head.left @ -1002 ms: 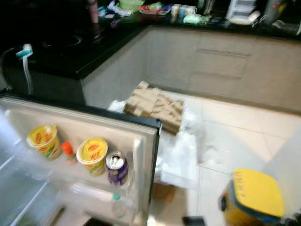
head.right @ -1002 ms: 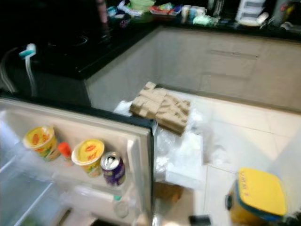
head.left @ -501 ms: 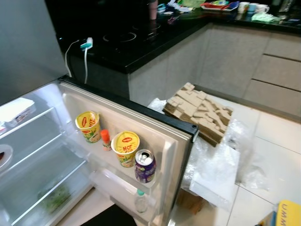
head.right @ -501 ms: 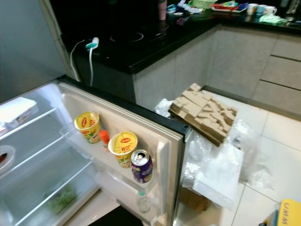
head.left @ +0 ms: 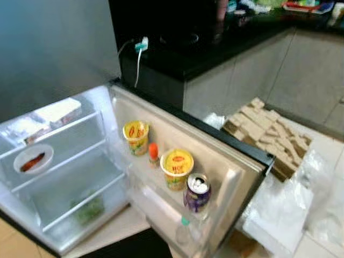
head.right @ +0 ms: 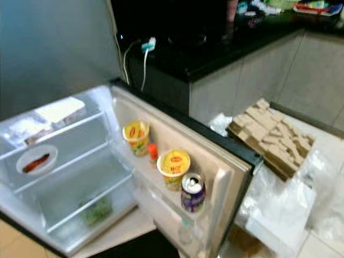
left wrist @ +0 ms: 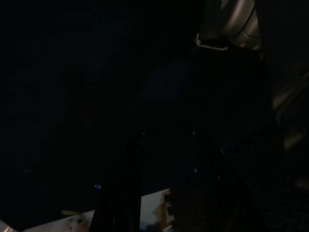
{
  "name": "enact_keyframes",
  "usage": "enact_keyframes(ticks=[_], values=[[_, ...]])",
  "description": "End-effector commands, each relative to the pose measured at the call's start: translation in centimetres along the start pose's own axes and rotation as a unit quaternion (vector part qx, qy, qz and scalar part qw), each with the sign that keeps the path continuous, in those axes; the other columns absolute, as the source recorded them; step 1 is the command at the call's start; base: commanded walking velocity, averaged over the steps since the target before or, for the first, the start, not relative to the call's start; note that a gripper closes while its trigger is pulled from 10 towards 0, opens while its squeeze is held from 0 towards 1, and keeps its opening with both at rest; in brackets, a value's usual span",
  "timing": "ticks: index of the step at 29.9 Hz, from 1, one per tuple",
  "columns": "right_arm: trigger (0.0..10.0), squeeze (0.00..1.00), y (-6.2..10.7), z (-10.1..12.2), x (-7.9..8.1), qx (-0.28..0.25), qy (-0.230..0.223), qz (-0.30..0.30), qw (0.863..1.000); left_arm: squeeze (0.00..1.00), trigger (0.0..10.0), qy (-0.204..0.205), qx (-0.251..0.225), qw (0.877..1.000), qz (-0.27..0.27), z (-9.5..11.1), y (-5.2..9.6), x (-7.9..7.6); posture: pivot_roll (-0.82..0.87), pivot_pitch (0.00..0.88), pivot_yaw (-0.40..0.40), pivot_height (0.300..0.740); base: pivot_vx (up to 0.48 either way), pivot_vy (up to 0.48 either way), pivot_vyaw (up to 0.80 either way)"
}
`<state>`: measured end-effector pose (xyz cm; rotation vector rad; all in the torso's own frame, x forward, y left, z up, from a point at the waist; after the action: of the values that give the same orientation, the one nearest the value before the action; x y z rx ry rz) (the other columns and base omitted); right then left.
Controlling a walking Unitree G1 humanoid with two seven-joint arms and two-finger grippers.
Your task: Restocking fridge
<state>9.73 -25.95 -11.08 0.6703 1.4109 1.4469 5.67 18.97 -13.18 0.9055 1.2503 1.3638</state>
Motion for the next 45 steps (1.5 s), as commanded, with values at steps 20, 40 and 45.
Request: enact_keyframes(ticks=[20, 40, 45], values=[[10.0, 0.0, 1.8, 1.7, -8.8, -0.04, -0.117, -0.202, 0.972, 0.0, 10.0, 0.013, 0.003, 1.0, -0.017, -0.2, -0.3, -1.6, -0.06, 0.0, -0.011, 0.74, 0.0, -0.019, 0.0], [10.0, 0.0, 3.9, 11.2, -10.8, -0.341, -0.375, -0.068, 0.859, 0.0, 10.0, 0.014, 0.011, 1.0, -0.012, -0.8, -0.1, -0.9, -0.06, 0.0, -0.009, 0.74, 0.0, 0.0, 0.0], [10.0, 0.0, 4.2, 12.6, -10.3, -0.39, -0.387, -0.004, 0.835, 0.0, 10.0, 0.015, 0.009, 1.0, -0.011, -0.5, -0.1, -0.9, -0.06, 0.0, -0.009, 0.74, 0.0, 0.0, 0.0]])
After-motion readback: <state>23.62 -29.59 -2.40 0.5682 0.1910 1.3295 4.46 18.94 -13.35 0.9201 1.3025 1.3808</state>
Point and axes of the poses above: a point about 5 cm out from each wrist's last joint towards the gripper, its own y axis pointing back from the gripper into the wrist, its own z axis along the axis of the wrist's last joint, x = y × z, the point moved 1 cm from there along -y, pointing out of the wrist towards the gripper, and after that the axes turned 13 degrees about y, right-handed, at the moved point
